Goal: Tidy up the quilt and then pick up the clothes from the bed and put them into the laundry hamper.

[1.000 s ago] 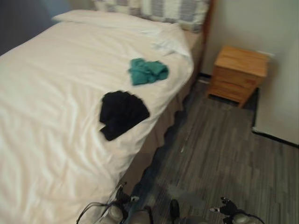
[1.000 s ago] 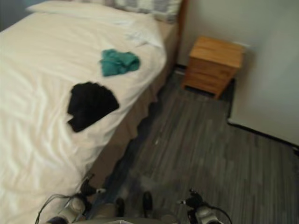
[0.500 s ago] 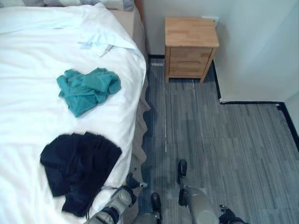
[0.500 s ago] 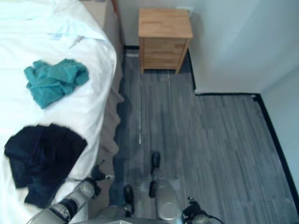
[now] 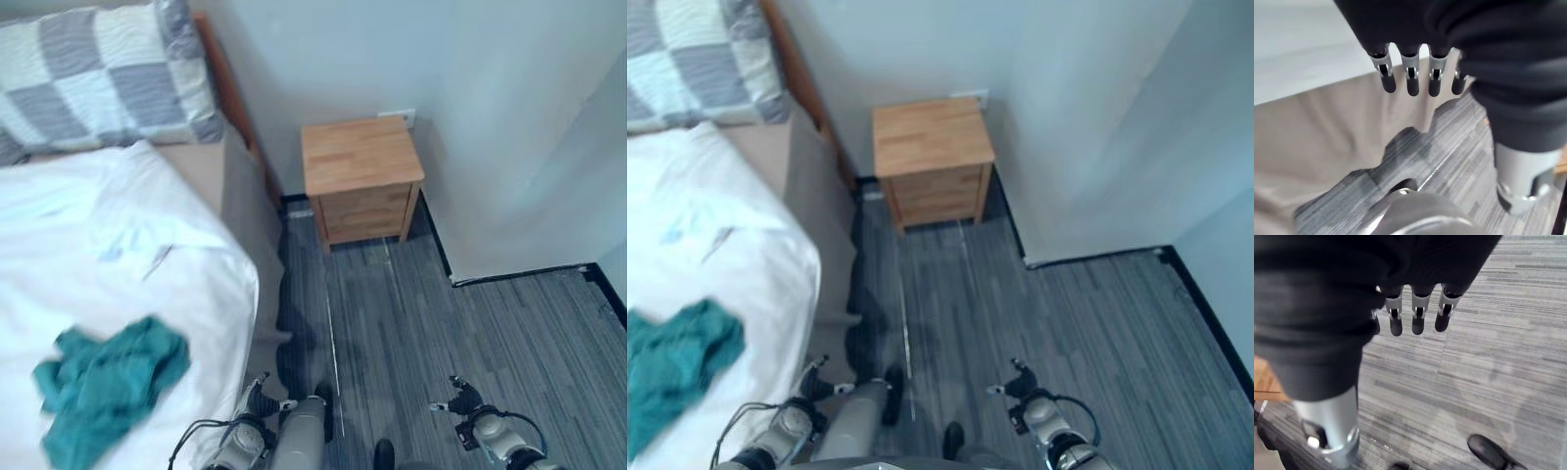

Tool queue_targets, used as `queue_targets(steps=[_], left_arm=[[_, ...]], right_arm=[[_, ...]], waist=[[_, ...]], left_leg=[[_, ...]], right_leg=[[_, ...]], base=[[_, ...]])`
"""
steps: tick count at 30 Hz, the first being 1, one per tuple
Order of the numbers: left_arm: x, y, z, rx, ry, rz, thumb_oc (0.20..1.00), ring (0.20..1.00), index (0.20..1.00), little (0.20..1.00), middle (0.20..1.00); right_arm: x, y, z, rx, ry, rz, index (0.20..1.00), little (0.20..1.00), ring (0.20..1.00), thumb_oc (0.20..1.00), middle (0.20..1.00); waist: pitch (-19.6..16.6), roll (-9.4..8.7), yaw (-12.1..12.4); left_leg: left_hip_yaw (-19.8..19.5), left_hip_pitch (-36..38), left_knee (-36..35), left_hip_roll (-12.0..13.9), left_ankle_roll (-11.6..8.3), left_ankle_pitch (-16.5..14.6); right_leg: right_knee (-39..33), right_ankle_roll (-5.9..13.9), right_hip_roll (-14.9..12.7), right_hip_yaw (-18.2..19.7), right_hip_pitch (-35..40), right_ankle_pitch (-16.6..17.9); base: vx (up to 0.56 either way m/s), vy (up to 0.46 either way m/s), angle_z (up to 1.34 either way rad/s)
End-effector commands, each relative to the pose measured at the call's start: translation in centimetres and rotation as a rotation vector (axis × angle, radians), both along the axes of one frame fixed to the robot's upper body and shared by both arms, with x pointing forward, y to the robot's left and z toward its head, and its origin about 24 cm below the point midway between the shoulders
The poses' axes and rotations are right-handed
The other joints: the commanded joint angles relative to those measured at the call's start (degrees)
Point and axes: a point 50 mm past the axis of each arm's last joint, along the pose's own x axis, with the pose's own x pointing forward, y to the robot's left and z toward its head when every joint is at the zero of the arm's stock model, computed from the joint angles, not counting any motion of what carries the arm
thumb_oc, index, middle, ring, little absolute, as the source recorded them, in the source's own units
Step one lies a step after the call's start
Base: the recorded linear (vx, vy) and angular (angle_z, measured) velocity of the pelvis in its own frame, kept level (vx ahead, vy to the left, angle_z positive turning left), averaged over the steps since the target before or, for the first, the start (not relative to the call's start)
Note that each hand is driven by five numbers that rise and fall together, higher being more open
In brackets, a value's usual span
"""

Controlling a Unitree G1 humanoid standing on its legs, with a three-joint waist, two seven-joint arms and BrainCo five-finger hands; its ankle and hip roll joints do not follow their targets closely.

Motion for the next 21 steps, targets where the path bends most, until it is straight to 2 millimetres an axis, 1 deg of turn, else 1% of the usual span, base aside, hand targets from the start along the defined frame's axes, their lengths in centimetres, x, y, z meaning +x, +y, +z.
queue_targets(steps=[1, 2, 3, 4, 5, 6, 7, 8, 9, 10, 11, 12, 13, 14, 15, 16, 17, 18, 20, 21], left_arm=[[0.8, -0.6, 0.0, 0.017, 0.014, -0.047, 1.000, 1.000, 1.000, 1.000, 1.000], [0.8, -0.2, 0.0, 0.017, 0.017, -0.036, 1.000, 1.000, 1.000, 1.000, 1.000], [0.4, -0.5, -0.2, 0.013, 0.032, -0.046, 1.000, 1.000, 1.000, 1.000, 1.000], [0.4, -0.5, -0.2, 0.013, 0.032, -0.046, 1.000, 1.000, 1.000, 1.000, 1.000], [1.3, -0.5, 0.3, 0.011, -0.003, -0.038, 1.000, 1.000, 1.000, 1.000, 1.000], [1.8, -0.3, 0.6, 0.011, -0.028, -0.025, 1.000, 1.000, 1.000, 1.000, 1.000], [1.8, -0.4, 0.6, 0.011, -0.028, -0.025, 1.000, 1.000, 1.000, 1.000, 1.000], [2.1, 0.1, 0.9, 0.013, -0.044, -0.013, 1.000, 1.000, 1.000, 1.000, 1.000], [2.1, 0.1, 0.9, 0.013, -0.044, -0.013, 1.000, 1.000, 1.000, 1.000, 1.000], [2.3, 0.2, 0.9, 0.008, -0.046, -0.008, 1.000, 1.000, 1.000, 1.000, 1.000], [2.4, 0.2, 0.9, 0.005, -0.044, -0.011, 1.000, 1.000, 1.000, 1.000, 1.000], [2.2, 0.2, 0.8, 0.012, -0.033, -0.016, 1.000, 1.000, 1.000, 1.000, 1.000], [2.1, 0.3, 0.7, 0.022, -0.024, -0.022, 1.000, 1.000, 1.000, 1.000, 1.000], [4.4, -0.4, 1.6, 0.043, -0.068, -0.054, 1.000, 1.000, 1.000, 1.000, 1.000], [2.8, -0.2, 1.1, 0.046, -0.054, -0.063, 1.000, 1.000, 1.000, 1.000, 1.000], [2.8, -0.2, 1.1, 0.046, -0.053, -0.063, 1.000, 1.000, 1.000, 1.000, 1.000], [1.1, -0.3, 0.2, 0.039, -0.009, -0.049, 1.000, 1.000, 1.000, 1.000, 1.000], [1.1, -0.3, 0.2, 0.039, -0.009, -0.048, 1.000, 1.000, 1.000, 1.000, 1.000], [-0.4, 0.6, -0.5, 0.038, 0.037, 0.033, 1.000, 1.000, 1.000, 1.000, 1.000], [-0.9, 1.2, -0.6, 0.040, 0.047, 0.074, 1.000, 1.000, 1.000, 1.000, 1.000]], right_arm=[[-2.1, -1.1, -0.6, -0.038, 0.035, -0.032, 1.000, 1.000, 1.000, 1.000, 1.000], [-2.5, -0.8, -0.8, -0.030, 0.055, -0.015, 1.000, 1.000, 1.000, 1.000, 1.000], [-3.5, -0.4, -1.3, -0.015, 0.085, -0.016, 1.000, 1.000, 1.000, 1.000, 1.000], [-3.5, -0.4, -1.3, -0.015, 0.085, -0.016, 1.000, 1.000, 1.000, 1.000, 1.000], [-2.9, -0.1, -1.0, 0.004, 0.061, -0.024, 1.000, 1.000, 1.000, 1.000, 1.000], [-2.6, -0.1, -0.9, 0.012, 0.046, -0.041, 1.000, 1.000, 1.000, 1.000, 1.000], [-2.6, -0.2, -0.9, 0.012, 0.045, -0.041, 1.000, 1.000, 1.000, 1.000, 1.000], [-2.2, -0.7, -0.6, 0.042, 0.016, -0.118, 1.000, 1.000, 1.000, 1.000, 1.000], [-2.2, -0.7, -0.6, 0.042, 0.015, -0.118, 1.000, 1.000, 1.000, 1.000, 1.000], [-1.9, -1.0, -0.4, 0.060, -0.005, -0.157, 1.000, 1.000, 1.000, 1.000, 1.000], [-1.6, -1.3, -0.2, 0.068, -0.020, -0.190, 1.000, 1.000, 1.000, 1.000, 1.000], [-1.3, -1.6, 0.0, 0.065, -0.037, -0.207, 1.000, 1.000, 1.000, 1.000, 1.000], [-0.9, -1.9, 0.2, 0.062, -0.054, -0.224, 1.000, 1.000, 1.000, 1.000, 1.000], [-0.5, -2.3, 0.6, 0.054, -0.075, -0.232, 1.000, 1.000, 1.000, 1.000, 1.000], [-0.2, -3.0, 0.8, 0.028, -0.077, -0.230, 1.000, 1.000, 1.000, 1.000, 1.000], [-0.2, -3.0, 0.8, 0.028, -0.077, -0.230, 1.000, 1.000, 1.000, 1.000, 1.000], [1.4, -2.3, 1.7, 0.046, -0.144, -0.187, 1.000, 1.000, 1.000, 1.000, 1.000], [1.4, -2.3, 1.7, 0.046, -0.143, -0.187, 1.000, 1.000, 1.000, 1.000, 1.000], [3.0, -1.9, 2.7, 0.035, -0.211, -0.121, 1.000, 1.000, 1.000, 1.000, 1.000], [4.0, -2.0, 3.7, 0.025, -0.260, -0.094, 1.000, 1.000, 1.000, 1.000, 1.000]], waist=[[0.66, 1.38, 0.57], [0.19, 0.63, 0.94], [0.07, 0.37, 0.05], [-0.06, 0.44, 0.08], [1.63, 1.86, -1.81], [2.45, 3.04, -2.74], [2.38, 3.13, -2.74], [2.91, 3.56, -4.24], [2.83, 3.68, -4.25], [2.76, 3.44, -4.74], [2.30, 3.26, -4.91], [1.82, 2.82, -5.24], [1.40, 2.18, -5.50], [0.60, 0.83, -6.61], [1.11, 0.63, -5.32], [1.01, 0.56, -5.40], [-0.08, -0.83, -4.45], [-0.05, -0.82, -4.74], [-0.64, -2.04, -3.97], [-0.78, -2.26, -3.86]], left_leg=[[11.24, 12.05, -8.29, 2.01, -0.68, 0.79], [10.27, 13.31, -8.68, 0.35, 0.62, 0.12], [8.99, 17.91, -11.11, -2.07, 2.59, -1.77], [9.02, 17.74, -11.12, -1.96, 2.57, -1.68], [6.27, 22.03, -13.34, -1.70, 3.58, -1.87], [4.04, 24.20, -15.03, -1.29, 3.60, -1.71], [4.03, 24.10, -15.04, -1.19, 3.58, -1.65], [0.43, 26.15, -15.51, -1.09, 3.29, -2.08], [0.41, 26.05, -15.53, -0.95, 3.25, -2.02], [-1.15, 26.58, -15.44, -1.13, 2.98, -2.55], [-2.76, 26.70, -15.23, -1.17, 2.56, -3.10], [-5.23, 26.91, -14.79, -1.57, 2.35, -3.75], [-7.93, 27.46, -14.52, -2.14, 2.20, -4.54], [-12.34, 28.63, -14.57, -2.32, 1.70, -5.70], [-14.23, 28.76, -13.76, -1.72, 1.28, -6.63], [-14.31, 28.59, -13.76, -1.77, 1.25, -6.50], [-16.86, 28.82, -12.57, -1.98, 0.82, -7.77], [-17.14, 28.82, -12.49, -1.99, 0.82, -7.81], [-19.36, 28.28, -10.14, -1.01, -0.48, -8.62], [-19.84, 27.73, -9.02, -0.21, -1.34, -8.95]], right_leg=[[0.12, 5.04, -0.22, -1.37, -0.42, 0.43], [4.67, 5.77, -0.34, -1.06, -0.79, 0.61], [21.74, 13.44, -3.16, -4.78, -6.52, 6.63], [21.69, 13.40, -3.05, -4.75, -6.71, 6.76], [36.85, 15.67, -4.67, -3.78, -15.24, 13.32], [40.55, 14.92, -3.82, -2.74, -18.50, 11.22], [40.43, 14.88, -3.72, -2.77, -18.57, 11.35], [37.77, 12.79, -3.43, -1.09, -21.15, 8.18], [37.54, 12.74, -3.30, -1.16, -21.16, 8.37], [32.69, 11.82, -3.84, 0.34, -21.37, 6.98], [26.33, 11.16, -4.43, 2.13, -20.29, 5.63], [17.43, 10.50, -4.71, 5.85, -19.16, 6.04], [11.16, 10.75, -5.07, 11.51, -18.56, 6.92], [5.67, 12.44, -3.99, 23.61, -18.81, 9.65], [3.93, 12.76, -4.98, 23.28, -18.65, 10.96], [3.80, 12.76, -5.06, 23.22, -18.73, 11.12], [2.10, 11.77, -6.69, 19.63, -16.95, 10.93], [2.03, 11.75, -6.76, 19.33, -16.76, 10.89], [0.32, 11.32, -6.00, 18.64, -14.44, 10.78], [0.05, 10.79, -5.87, 17.08, -13.38, 10.28]], base=[[0.50, 0.051, -0.22], [0.62, 0.113, 0.11], [0.47, 0.109, 0.33], [0.51, 0.134, 0.78], [0.34, 0.047, 0.96], [0.34, 0.047, 1.06], [0.32, -0.083, 1.34], [0.19, -0.082, 1.29], [0.33, -0.144, 1.89], [0.25, -0.141, 1.79], [0.40, -0.238, 2.10], [0.42, -0.264, 1.64], [0.55, -0.400, 1.40], [0.49, -0.460, 1.62], [0.33, -0.373, 1.87], [0.26, -0.355, 2.05], [0.17, -0.197, 1.61], [0.28, -0.344, 1.78], [0.20, -0.355, 1.62], [0.18, -0.343, 1.14]])
